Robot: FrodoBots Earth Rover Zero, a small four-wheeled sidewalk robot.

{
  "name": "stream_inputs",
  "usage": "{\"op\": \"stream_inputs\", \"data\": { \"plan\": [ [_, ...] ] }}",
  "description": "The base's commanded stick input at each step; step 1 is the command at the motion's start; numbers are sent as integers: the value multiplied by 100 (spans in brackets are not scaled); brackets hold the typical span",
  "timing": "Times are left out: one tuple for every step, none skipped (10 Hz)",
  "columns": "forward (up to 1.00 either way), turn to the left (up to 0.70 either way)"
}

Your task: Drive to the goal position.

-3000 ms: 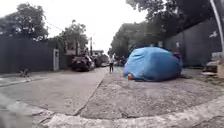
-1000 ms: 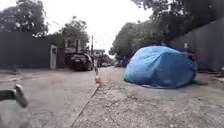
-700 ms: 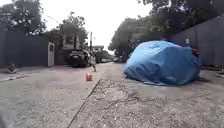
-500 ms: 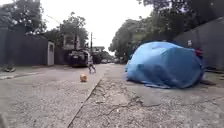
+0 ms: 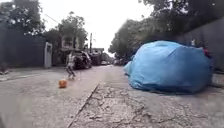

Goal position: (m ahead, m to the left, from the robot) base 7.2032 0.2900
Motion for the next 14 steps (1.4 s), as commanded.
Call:
{"op": "stream_inputs", "data": {
  "plan": [
    [70,0],
    [70,0],
    [70,0],
    [70,0],
    [70,0],
    [70,0],
    [70,0],
    [70,0],
    [70,0],
    [70,0],
    [70,0],
    [70,0],
    [70,0],
    [70,0]
  ]
}}
